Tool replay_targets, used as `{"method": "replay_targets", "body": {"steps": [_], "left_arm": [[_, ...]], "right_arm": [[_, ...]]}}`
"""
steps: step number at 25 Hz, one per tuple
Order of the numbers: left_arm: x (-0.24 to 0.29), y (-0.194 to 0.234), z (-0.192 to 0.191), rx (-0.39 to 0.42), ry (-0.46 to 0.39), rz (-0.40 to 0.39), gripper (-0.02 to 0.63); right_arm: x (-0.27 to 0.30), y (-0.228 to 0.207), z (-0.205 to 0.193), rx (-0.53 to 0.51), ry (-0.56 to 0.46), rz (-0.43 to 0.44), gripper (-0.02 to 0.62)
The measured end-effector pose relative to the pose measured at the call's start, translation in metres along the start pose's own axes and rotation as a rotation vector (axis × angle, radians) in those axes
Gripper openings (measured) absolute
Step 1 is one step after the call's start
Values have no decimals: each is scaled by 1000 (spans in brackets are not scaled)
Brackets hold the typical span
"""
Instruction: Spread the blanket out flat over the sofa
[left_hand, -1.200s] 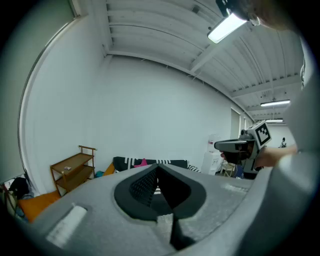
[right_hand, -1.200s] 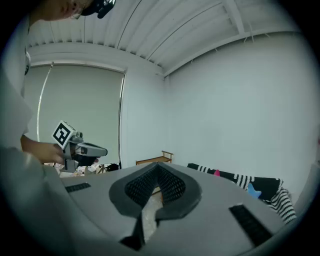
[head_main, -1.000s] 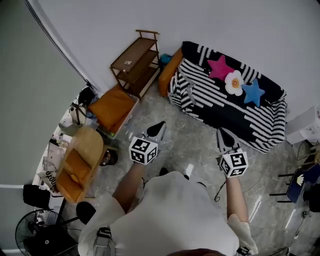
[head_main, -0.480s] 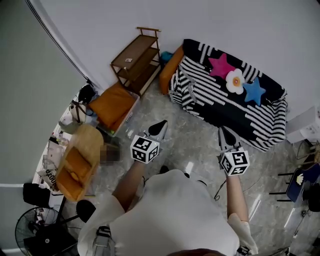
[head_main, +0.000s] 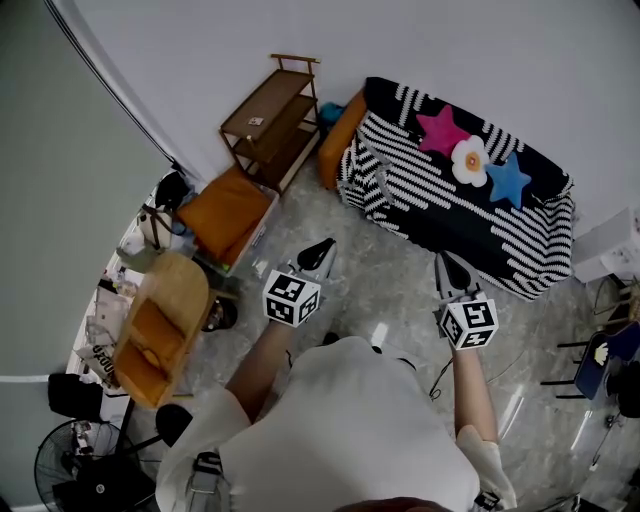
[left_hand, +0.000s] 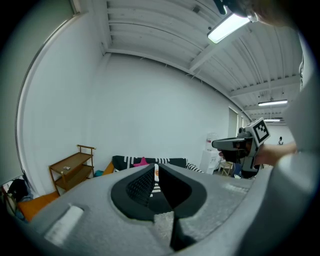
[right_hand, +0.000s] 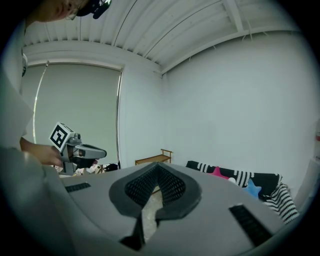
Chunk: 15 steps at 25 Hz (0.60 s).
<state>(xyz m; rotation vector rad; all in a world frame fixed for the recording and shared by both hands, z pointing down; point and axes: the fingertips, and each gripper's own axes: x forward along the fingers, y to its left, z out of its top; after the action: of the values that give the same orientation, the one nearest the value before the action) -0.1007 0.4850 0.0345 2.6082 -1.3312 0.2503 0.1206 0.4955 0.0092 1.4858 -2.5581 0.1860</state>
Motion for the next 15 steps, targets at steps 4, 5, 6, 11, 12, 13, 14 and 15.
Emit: {"method": "replay_targets", "body": {"steps": [4,5,6,11,12,13,14,15], "left_arm": [[1,11,1,0,3,-8,57],[1,14,0,0,5,-8,89],[0,17,-1,0,6,-9,95],[3,32,-3,-4,12,-29,104],[4,35,-3,-4,14,-35,104],[4,39,-4,-4,15,-41,106],[3,43,-5,-4,16,-46,106],[3,47,-6,-4,17,-50,106]], "right_arm": [[10,5,1,4,6,-6,3],[12,7,0,4,7,-7,3],[14,10,0,4,7,-8,3],[29,18,-3,5,19,-15,3],[32,20,-3,5,22,-17,3],[35,23,-4,2,24,-18,3],[38,27,-4,-4,27,-19,3],[42,31,-5,-11,31,-20,3]]}}
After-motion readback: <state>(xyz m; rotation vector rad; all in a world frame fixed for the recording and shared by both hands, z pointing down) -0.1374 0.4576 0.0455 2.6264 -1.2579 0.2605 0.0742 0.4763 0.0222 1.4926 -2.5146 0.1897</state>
